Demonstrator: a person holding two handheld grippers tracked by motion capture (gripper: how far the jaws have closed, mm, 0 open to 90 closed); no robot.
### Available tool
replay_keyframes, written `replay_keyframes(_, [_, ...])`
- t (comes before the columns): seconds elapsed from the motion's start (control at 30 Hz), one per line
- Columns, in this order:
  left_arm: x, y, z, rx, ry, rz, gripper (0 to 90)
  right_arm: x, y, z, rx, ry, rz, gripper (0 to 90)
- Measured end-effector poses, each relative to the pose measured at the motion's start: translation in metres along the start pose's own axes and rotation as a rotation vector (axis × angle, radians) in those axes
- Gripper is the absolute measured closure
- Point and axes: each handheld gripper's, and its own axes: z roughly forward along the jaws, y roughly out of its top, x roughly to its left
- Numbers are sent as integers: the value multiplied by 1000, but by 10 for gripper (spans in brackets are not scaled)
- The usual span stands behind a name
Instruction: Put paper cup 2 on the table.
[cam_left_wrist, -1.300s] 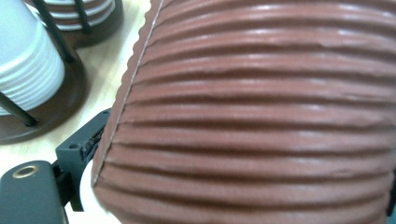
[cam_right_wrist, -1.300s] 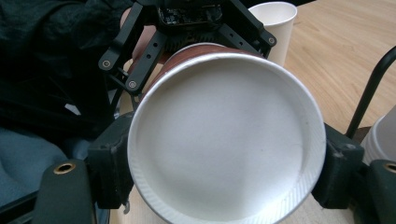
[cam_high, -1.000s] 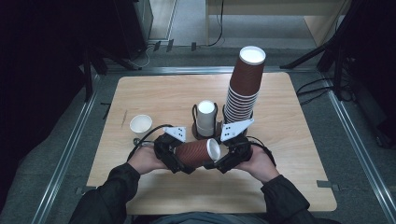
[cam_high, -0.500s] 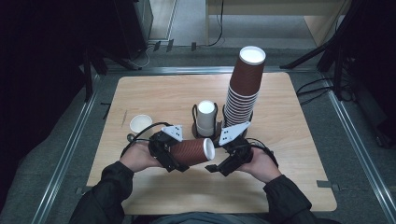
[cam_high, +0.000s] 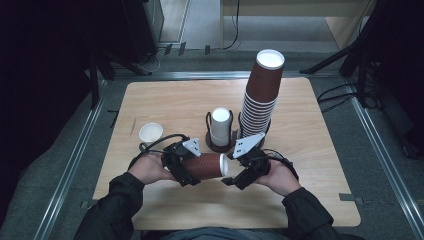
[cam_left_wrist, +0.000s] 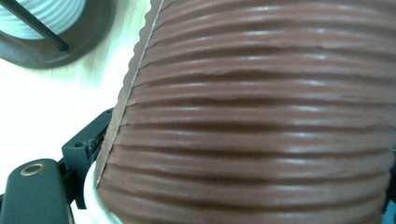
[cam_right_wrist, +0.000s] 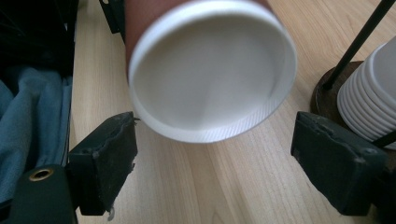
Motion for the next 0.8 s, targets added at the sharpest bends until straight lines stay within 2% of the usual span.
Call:
replay_keyframes(0.2, [-2, 4, 9, 50, -10, 15, 101, 1, 2, 2, 8, -4, -6, 150])
replay_keyframes(0.47, [-8, 12, 17, 79, -24, 41, 100, 6, 8, 12, 39, 9, -31, 144])
replay_keyframes(0.63, [-10, 15, 20, 77, -33, 45, 97, 11, 12, 24, 65, 22, -48, 143])
replay_keyframes(0.8, [-12, 17, 20, 68, -46, 39, 95, 13, 14, 29, 79, 30, -42, 144])
